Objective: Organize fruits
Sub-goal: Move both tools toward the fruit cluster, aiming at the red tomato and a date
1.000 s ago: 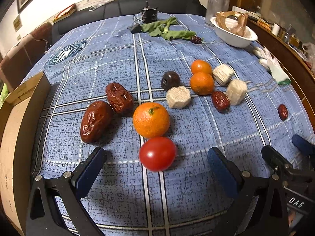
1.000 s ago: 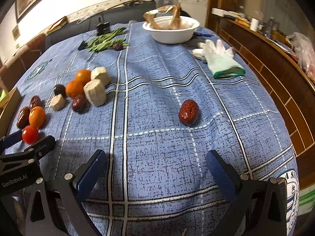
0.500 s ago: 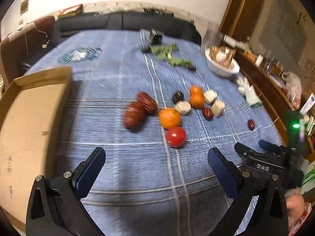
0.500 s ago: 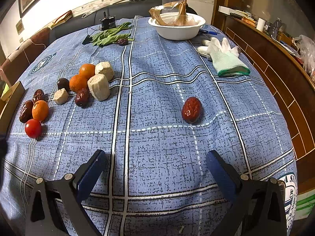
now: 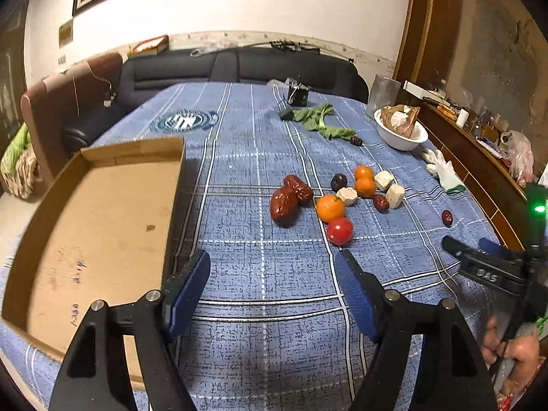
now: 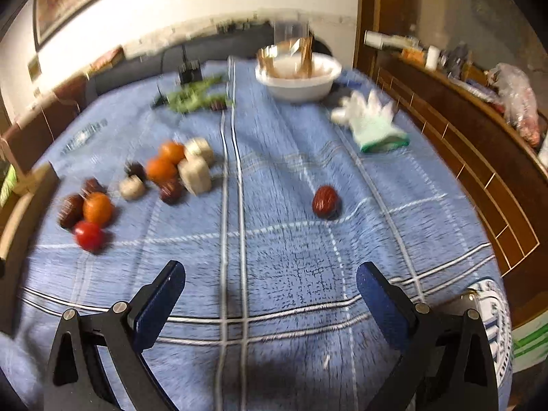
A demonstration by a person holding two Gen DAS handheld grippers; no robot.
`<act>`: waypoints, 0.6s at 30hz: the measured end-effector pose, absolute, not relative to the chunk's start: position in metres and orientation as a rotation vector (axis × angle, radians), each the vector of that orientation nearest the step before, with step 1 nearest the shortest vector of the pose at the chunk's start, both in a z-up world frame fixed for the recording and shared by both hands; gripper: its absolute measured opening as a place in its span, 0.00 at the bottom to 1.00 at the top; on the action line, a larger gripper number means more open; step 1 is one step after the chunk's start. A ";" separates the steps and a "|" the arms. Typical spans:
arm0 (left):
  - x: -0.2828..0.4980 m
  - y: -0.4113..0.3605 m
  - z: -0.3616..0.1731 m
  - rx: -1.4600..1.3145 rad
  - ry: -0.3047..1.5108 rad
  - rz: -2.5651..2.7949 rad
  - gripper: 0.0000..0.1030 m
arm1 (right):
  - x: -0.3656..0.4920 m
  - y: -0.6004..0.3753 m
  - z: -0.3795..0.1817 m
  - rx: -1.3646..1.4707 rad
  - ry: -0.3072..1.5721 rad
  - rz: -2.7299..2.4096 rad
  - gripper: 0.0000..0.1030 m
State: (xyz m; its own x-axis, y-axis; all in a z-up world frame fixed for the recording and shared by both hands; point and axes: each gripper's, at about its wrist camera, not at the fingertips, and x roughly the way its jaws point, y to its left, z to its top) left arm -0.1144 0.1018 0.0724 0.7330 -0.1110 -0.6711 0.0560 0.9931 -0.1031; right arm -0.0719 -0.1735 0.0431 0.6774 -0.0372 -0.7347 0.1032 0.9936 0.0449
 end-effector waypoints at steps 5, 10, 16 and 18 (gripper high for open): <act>-0.123 0.097 0.081 -0.021 0.701 -0.045 0.73 | -0.099 -0.164 0.070 0.093 0.681 -0.079 0.99; -0.124 0.099 0.085 -0.007 0.694 -0.017 0.73 | -0.109 -0.150 0.080 0.085 0.647 -0.013 0.99; -0.121 0.105 0.081 -0.021 0.708 -0.008 0.73 | -0.106 -0.137 0.073 0.063 0.675 0.034 0.98; -0.118 0.107 0.079 -0.025 0.713 -0.006 0.73 | -0.106 -0.138 0.072 0.068 0.681 0.046 0.98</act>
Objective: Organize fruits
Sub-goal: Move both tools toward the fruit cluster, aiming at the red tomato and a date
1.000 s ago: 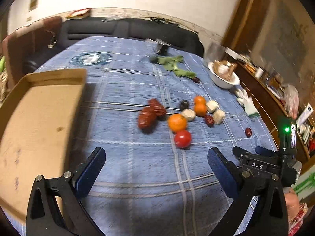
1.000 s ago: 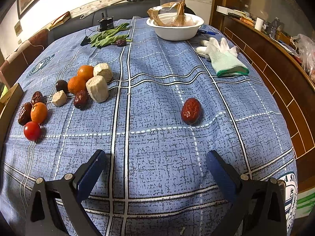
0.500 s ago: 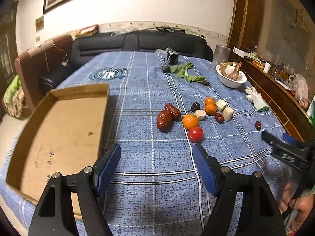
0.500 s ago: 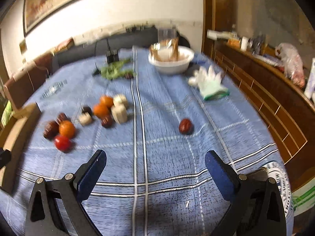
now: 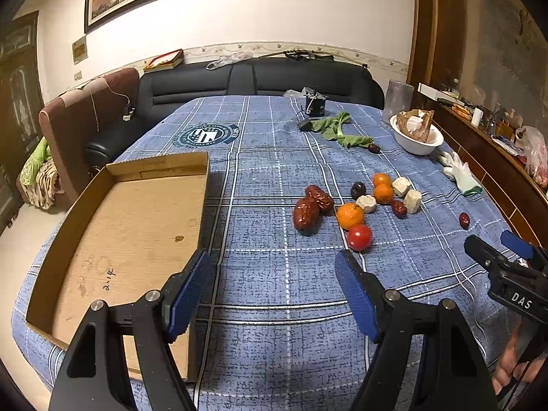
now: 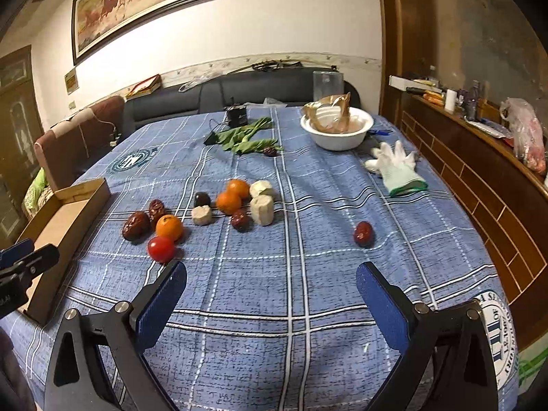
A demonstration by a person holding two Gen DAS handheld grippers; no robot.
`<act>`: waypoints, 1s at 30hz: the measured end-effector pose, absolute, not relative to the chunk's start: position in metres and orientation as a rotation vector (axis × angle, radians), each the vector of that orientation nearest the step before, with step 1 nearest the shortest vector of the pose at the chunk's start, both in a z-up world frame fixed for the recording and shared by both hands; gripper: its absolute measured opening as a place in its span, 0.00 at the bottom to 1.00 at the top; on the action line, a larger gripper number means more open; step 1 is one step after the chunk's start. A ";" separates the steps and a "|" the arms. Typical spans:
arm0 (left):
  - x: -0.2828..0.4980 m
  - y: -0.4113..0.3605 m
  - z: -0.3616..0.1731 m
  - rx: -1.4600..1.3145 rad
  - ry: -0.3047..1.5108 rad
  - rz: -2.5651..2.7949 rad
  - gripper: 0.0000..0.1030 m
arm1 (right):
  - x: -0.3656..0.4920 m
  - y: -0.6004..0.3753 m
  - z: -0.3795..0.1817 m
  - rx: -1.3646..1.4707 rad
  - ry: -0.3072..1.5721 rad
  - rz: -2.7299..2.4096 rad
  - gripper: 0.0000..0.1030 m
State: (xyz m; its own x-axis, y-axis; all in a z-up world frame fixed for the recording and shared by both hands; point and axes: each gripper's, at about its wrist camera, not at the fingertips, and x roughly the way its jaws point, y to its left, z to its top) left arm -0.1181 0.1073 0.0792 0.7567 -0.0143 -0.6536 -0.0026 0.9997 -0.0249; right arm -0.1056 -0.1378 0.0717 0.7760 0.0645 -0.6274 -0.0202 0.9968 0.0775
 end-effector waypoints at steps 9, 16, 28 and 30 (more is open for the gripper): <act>-0.109 0.109 0.069 -0.044 0.748 -0.015 0.73 | -0.102 -0.132 0.065 0.077 0.717 0.118 0.73; -0.109 0.091 0.069 0.004 0.750 -0.054 0.73 | -0.096 -0.127 0.061 0.096 0.736 0.141 0.72; -0.106 0.087 0.064 -0.006 0.783 -0.092 0.73 | -0.091 -0.138 0.051 0.153 0.790 0.129 0.73; -0.106 0.087 0.063 -0.011 0.788 -0.092 0.73 | -0.090 -0.136 0.051 0.149 0.793 0.134 0.73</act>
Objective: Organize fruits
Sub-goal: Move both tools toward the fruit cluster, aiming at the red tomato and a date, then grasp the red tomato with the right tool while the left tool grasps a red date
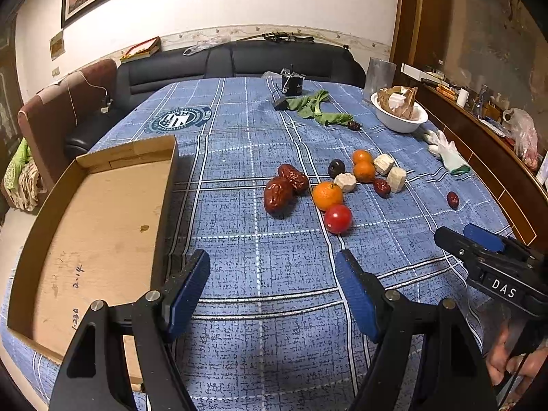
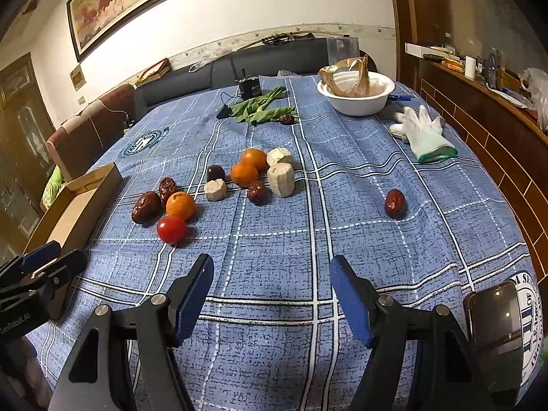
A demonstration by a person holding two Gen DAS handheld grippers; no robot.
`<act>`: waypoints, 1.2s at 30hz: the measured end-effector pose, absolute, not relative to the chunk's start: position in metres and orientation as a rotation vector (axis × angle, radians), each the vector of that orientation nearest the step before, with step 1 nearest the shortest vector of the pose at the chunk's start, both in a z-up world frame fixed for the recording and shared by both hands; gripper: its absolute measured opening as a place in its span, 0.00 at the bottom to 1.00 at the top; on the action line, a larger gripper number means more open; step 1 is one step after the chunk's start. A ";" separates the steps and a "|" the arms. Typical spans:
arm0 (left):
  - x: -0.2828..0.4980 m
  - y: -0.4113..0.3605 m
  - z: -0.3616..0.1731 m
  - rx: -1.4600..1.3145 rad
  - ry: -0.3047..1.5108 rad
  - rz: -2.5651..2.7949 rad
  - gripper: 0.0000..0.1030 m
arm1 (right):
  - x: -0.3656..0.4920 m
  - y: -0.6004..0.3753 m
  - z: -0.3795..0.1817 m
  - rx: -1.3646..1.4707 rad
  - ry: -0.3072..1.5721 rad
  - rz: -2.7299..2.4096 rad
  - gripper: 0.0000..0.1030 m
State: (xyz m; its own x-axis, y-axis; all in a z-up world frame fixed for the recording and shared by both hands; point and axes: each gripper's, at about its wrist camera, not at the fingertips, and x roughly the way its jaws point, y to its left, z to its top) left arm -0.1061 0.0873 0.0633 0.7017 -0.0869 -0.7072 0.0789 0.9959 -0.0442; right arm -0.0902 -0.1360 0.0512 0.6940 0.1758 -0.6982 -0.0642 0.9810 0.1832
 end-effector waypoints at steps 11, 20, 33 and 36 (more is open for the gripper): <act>-0.094 0.129 0.066 -0.057 0.787 0.007 0.73 | -0.059 -0.098 0.054 0.115 0.865 0.284 0.73; -0.079 0.129 0.068 -0.049 0.805 -0.014 0.73 | -0.019 -0.057 0.031 0.086 0.924 0.373 0.73; -0.027 0.106 0.052 -0.047 0.900 -0.100 0.73 | -0.009 -0.039 0.019 0.033 0.924 0.396 0.43; -0.015 0.098 0.049 -0.044 0.915 -0.121 0.73 | -0.011 -0.044 0.020 0.019 0.920 0.361 0.34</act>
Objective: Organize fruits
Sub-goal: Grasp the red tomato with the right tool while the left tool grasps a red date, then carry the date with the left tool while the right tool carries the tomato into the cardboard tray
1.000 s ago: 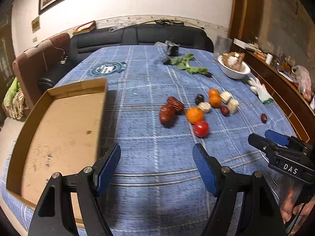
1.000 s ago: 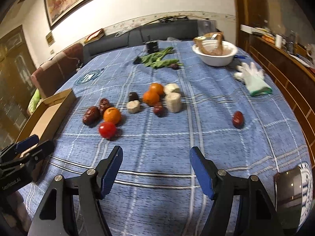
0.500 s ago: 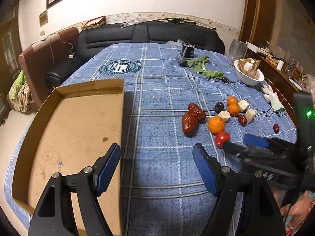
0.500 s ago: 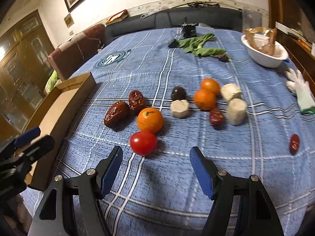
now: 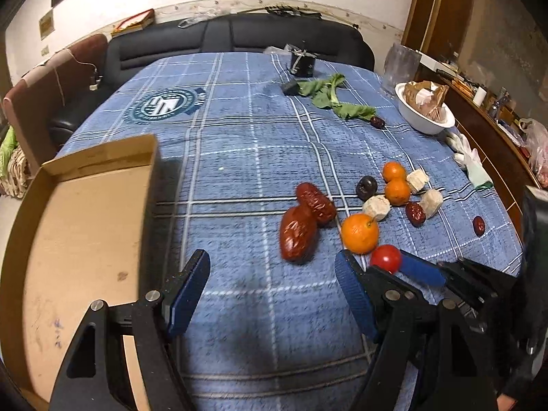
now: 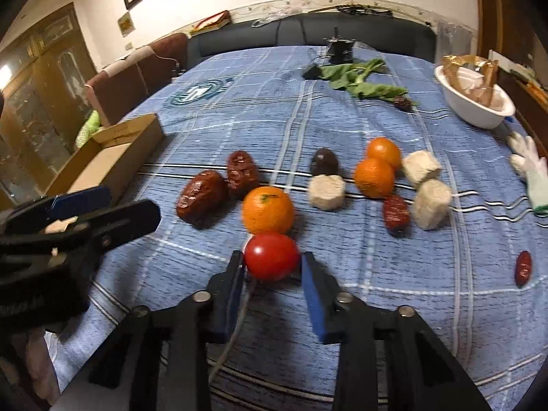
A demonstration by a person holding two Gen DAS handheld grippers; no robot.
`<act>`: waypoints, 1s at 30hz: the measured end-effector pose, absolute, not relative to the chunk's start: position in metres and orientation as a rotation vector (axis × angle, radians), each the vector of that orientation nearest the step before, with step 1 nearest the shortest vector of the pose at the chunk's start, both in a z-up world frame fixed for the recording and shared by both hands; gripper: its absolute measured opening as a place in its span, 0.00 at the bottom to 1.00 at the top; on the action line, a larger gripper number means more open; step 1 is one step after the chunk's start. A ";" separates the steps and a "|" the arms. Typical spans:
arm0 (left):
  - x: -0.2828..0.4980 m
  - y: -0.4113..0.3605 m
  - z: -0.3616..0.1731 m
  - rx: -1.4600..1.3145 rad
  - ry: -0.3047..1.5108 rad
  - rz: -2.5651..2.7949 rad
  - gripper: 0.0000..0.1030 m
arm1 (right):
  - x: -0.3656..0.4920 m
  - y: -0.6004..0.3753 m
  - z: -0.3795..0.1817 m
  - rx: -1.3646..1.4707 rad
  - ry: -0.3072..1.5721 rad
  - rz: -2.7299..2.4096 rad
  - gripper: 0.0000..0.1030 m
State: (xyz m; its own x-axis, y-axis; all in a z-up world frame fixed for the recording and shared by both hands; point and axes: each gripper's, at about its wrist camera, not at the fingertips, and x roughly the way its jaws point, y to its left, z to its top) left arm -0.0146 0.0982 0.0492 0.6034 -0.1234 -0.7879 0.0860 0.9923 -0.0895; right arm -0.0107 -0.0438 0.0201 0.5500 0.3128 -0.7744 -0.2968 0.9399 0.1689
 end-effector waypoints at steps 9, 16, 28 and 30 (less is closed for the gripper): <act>0.025 0.078 0.031 0.020 0.982 -0.143 0.67 | -0.017 -0.071 0.021 0.043 0.921 0.309 0.34; 0.033 0.077 0.017 0.023 1.025 -0.146 0.29 | -0.011 -0.079 0.019 0.103 0.930 0.337 0.35; -0.001 0.096 0.038 -0.077 0.961 -0.143 0.29 | -0.011 -0.077 0.018 0.103 0.907 0.346 0.35; -0.012 0.108 0.045 -0.116 0.944 -0.137 0.29 | -0.012 -0.077 0.018 0.102 0.902 0.345 0.35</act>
State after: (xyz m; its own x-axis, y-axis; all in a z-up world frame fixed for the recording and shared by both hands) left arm -0.0118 0.1077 0.0448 0.5787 -0.1674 -0.7982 0.0659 0.9851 -0.1588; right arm -0.0115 -0.0765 0.0178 0.5692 0.3355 -0.7506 -0.2506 0.9403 0.2303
